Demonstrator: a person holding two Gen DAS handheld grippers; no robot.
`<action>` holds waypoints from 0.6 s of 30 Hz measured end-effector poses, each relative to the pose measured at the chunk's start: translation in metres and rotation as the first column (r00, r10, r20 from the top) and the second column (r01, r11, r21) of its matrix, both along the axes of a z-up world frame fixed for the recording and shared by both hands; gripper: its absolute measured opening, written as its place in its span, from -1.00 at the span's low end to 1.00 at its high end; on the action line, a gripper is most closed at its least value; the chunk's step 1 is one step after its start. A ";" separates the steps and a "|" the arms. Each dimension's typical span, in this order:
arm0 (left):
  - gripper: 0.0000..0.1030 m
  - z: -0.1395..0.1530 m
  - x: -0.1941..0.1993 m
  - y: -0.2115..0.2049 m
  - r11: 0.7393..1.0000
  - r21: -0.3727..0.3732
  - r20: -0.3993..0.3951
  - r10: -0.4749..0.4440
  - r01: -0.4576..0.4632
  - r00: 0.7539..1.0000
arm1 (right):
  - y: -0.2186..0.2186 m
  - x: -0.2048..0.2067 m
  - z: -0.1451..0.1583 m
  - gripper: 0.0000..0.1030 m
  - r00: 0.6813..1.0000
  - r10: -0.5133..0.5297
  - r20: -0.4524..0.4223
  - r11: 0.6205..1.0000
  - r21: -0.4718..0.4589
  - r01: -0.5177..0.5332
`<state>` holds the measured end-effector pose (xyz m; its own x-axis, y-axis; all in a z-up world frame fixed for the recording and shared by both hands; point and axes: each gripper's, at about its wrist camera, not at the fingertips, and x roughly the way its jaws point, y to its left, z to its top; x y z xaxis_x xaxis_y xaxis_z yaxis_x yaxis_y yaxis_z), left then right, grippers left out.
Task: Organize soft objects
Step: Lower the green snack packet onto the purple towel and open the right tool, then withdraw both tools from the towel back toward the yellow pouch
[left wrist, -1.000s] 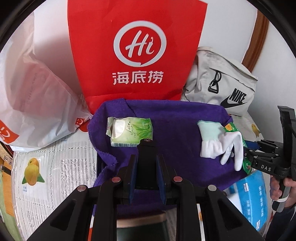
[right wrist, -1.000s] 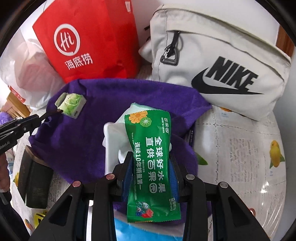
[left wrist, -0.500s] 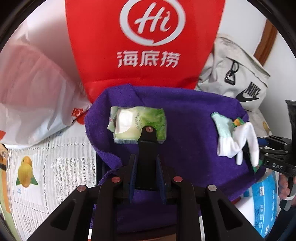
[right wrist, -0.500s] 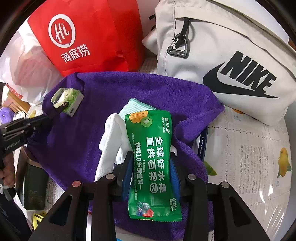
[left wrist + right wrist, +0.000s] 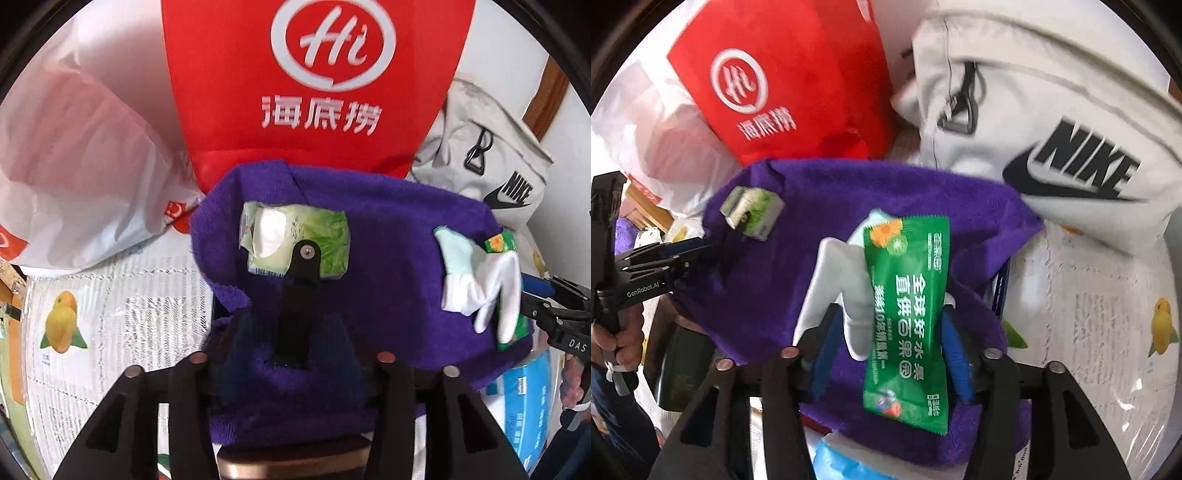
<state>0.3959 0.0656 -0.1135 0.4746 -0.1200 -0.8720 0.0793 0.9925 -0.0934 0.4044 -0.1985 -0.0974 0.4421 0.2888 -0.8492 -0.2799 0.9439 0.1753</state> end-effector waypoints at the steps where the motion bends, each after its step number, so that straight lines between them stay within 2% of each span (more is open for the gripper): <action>1: -0.05 0.004 -0.003 0.000 1.000 0.005 0.007 0.002 -0.002 1.000 | 0.001 -0.003 0.004 0.27 1.000 0.004 0.015 1.000 -0.009 -0.004; 10: 0.00 0.028 -0.034 -0.003 1.000 0.025 0.036 0.005 -0.006 0.999 | -0.005 -0.033 0.027 0.27 0.998 -0.011 0.064 1.000 -0.023 0.012; 18: 0.00 0.050 -0.082 -0.003 1.000 0.025 0.067 -0.011 0.009 0.998 | -0.010 -0.091 0.056 0.27 0.992 -0.025 0.122 1.000 0.013 0.023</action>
